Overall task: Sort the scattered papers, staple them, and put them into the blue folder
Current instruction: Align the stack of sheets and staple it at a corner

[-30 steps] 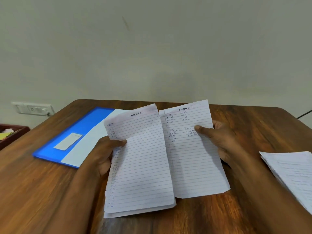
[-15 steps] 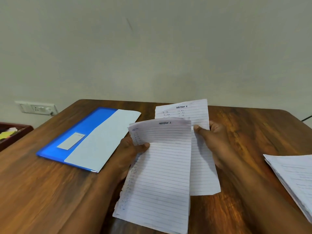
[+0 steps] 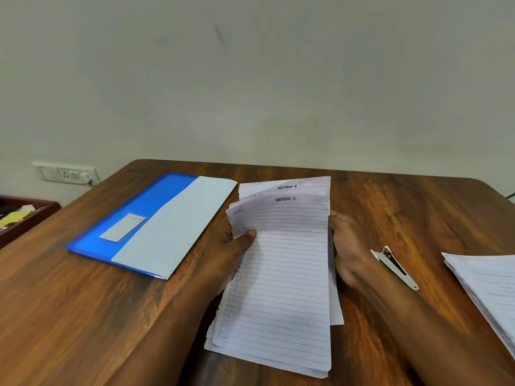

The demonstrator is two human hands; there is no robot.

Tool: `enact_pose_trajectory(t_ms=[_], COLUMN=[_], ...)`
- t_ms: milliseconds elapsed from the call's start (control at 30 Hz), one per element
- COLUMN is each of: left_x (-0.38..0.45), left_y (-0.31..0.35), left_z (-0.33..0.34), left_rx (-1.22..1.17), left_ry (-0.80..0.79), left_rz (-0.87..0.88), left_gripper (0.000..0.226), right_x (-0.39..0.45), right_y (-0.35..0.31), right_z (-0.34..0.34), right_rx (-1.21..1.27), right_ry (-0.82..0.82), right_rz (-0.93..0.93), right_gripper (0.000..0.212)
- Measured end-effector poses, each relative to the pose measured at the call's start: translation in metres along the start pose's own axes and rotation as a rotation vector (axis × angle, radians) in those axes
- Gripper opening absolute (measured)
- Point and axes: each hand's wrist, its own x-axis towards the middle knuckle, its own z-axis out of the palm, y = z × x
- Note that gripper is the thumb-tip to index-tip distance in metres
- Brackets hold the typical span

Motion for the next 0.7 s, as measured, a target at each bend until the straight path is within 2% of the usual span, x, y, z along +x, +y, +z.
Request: enact_pose_trajectory(t_ms=[200,367,533,700], left_x=[0.000,-0.002,-0.004,-0.006], left_y=[-0.002,-0.005,-0.002,0.003], left_z=[0.004,0.014,0.013,0.013], left_rx=[0.014,0.029,0.050,0.070], left_ry=[0.031,0.081,0.088,0.113], left_rz=[-0.003,0.025,0.026,0.086], left_gripper=[0.044,0.050,0.050,0.058], right_x=[-0.002,-0.009,-0.010,-0.008], right_y=[0.005,0.004,0.010,0.017], right_z=[0.005,0.007,0.012,0.010], right_rx=[0.069,0.108,-0.008,-0.107], right_ry=[-0.001,-0.082,-0.005,-0.029], right_rz=[0.022,0.059,-0.142,-0.177], right_gripper=[0.035,0.060,0.028,0.028])
